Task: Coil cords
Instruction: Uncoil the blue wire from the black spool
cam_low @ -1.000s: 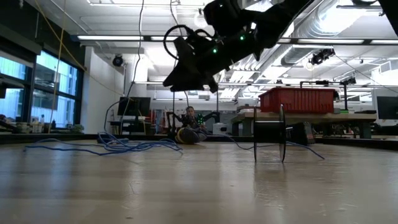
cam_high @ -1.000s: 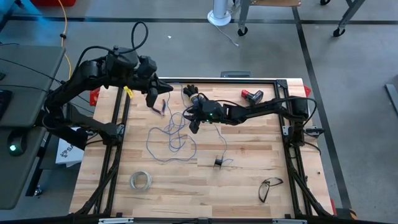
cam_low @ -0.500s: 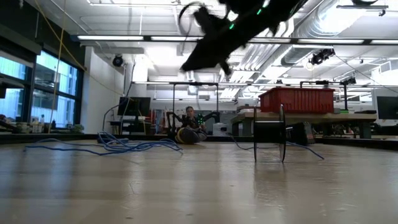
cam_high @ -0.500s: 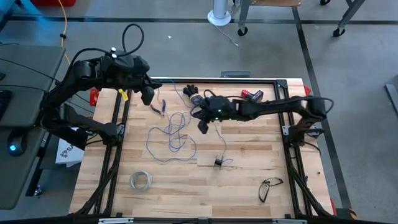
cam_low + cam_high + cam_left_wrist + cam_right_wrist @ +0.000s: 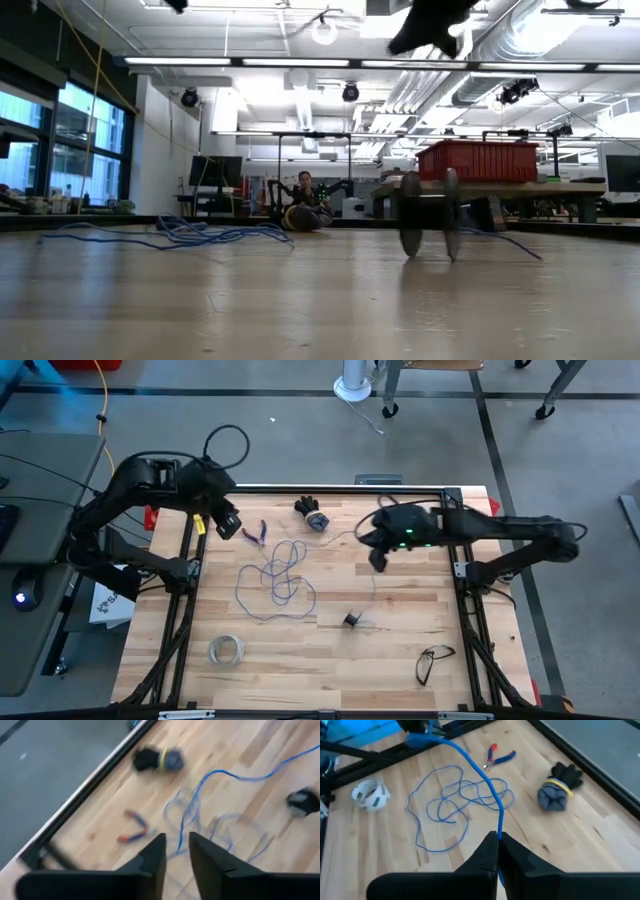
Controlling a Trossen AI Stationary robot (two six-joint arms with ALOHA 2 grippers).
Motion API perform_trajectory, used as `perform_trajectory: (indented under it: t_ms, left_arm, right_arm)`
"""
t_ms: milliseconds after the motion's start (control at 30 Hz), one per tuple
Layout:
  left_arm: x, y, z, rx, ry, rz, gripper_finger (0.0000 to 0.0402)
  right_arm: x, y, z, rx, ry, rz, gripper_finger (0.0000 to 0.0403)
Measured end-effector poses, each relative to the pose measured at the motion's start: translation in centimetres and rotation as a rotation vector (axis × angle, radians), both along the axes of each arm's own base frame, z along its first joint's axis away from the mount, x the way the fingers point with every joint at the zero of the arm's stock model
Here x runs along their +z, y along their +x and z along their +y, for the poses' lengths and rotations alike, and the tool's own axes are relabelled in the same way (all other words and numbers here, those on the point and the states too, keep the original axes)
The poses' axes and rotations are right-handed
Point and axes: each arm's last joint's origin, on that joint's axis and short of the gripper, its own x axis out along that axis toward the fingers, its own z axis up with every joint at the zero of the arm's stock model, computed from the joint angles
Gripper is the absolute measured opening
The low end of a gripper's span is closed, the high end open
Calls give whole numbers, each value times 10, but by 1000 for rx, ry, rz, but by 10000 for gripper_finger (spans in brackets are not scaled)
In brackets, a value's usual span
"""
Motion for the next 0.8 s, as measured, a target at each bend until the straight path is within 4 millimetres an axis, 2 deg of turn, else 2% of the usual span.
perform_trajectory:
  t_ms: [133, 233, 367, 433, 633, 800]
  left_arm:
    - [0, 3, -3, 1, 25, -3, 146]
    - [5, 16, -4, -29, 41, -105, 183]
    - [14, 63, -7, -181, -20, -384, 212]
    - [10, 93, -11, -241, -26, -445, 220]
    - [-33, 176, -18, -335, -69, -451, 223]
    - [-59, 216, -20, -346, -131, -495, 223]
  right_arm:
    - [13, -27, 6, -26, 0, 4, 1]
    - [20, -40, 8, -38, -6, -14, 0]
    - [23, -42, 8, -37, -8, -25, 0]
    - [23, -42, 8, -34, -14, -23, 0]
    - [21, -40, 7, -50, -31, -14, 0]
    - [21, -40, 7, -41, -46, -9, 0]
